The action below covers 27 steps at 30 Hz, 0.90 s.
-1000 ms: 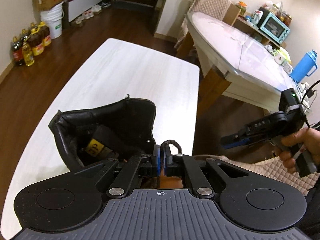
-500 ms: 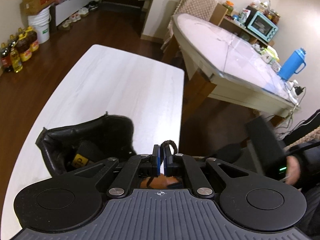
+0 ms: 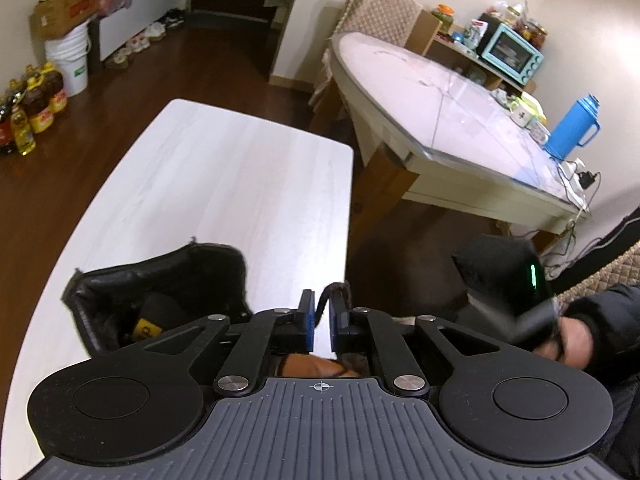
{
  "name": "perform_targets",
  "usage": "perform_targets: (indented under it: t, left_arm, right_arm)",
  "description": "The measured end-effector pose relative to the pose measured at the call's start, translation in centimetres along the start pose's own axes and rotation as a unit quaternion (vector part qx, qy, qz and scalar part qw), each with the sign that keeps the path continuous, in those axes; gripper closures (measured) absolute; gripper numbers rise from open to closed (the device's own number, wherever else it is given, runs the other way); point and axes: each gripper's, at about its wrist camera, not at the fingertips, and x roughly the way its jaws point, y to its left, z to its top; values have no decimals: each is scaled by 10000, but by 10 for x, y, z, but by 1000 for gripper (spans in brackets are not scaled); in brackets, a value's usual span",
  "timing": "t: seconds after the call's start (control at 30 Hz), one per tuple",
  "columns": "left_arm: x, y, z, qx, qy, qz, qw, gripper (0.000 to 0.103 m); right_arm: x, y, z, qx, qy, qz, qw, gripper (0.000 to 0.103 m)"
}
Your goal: Lace up shoes with both hands
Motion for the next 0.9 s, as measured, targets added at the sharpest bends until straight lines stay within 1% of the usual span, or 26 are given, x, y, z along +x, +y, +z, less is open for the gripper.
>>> perform_targets:
  t: [0.03,0.07,0.1,0.13,0.23,0.3,0.33,0.37,0.43,0.47,0.53,0.57,0.63,0.67,0.73,0.77,0.8,0.83,0.9]
  left_arm:
    - [-8,4,-3,-26,-49,77,10000,89]
    - [-16,8,-7,-53,-94,163,9998,88]
    - [-24,12,-10,-80,-138,249,9996,88]
    - [-32,16,-14,-104,-178,294,9994,88]
    - [-53,29,-25,-176,-294,384,9987,88]
    - [-67,38,-32,-224,-371,445,9981,88]
    - [-71,40,-32,-204,-394,396,9982,88]
    - [-74,42,-30,-169,-411,316,9985,88]
    - [-75,39,-26,81,-418,246,9988,88]
    - [-74,36,-23,245,-408,219,9986,88]
    - [-71,34,-23,360,-378,233,9984,88]
    - [-70,34,-23,401,-362,245,9982,88]
    - [-67,33,-23,482,-330,269,9979,88]
    - [-66,33,-23,523,-314,281,9977,88]
    - [-63,32,-22,604,-282,305,9973,88]
    - [-61,32,-22,644,-266,317,9971,88]
    - [-57,32,-25,642,-181,384,9970,88]
    - [-52,32,-28,673,-104,415,9968,88]
    - [-46,29,-32,788,75,491,9957,88]
  right_arm:
    - [-4,-11,0,610,-92,353,9975,99]
    - [-7,-18,-2,971,-173,567,9935,99]
    - [-10,-26,-4,1416,-293,862,9857,99]
    - [-12,-30,-7,1712,-386,1087,9785,99]
    - [-9,-34,-16,2195,-564,1588,9609,99]
    - [-5,-33,-24,2482,-685,1937,9467,99]
    - [-1,-32,-28,2593,-731,2124,9393,99]
    - [2,-30,-32,2647,-762,2243,9348,99]
    - [10,-23,-41,2721,-832,2440,9271,99]
    - [13,-20,-46,2784,-906,2562,9212,99]
    - [15,-16,-59,2989,-1167,2874,9025,99]
    - [12,-16,-62,3074,-1321,2993,8936,99]
    - [-7,-20,-67,3266,-1877,3275,8665,99]
    - [-17,-22,-66,3278,-2103,3371,8571,99]
    - [-50,-28,-56,3146,-2738,3596,8347,99]
    - [-65,-30,-50,3063,-2999,3672,8255,99]
    - [-82,-33,-43,2955,-3308,3740,8145,99]
    - [-97,-35,-37,2848,-3585,3758,8056,99]
    - [-113,-38,-28,2669,-3927,3625,8020,99]
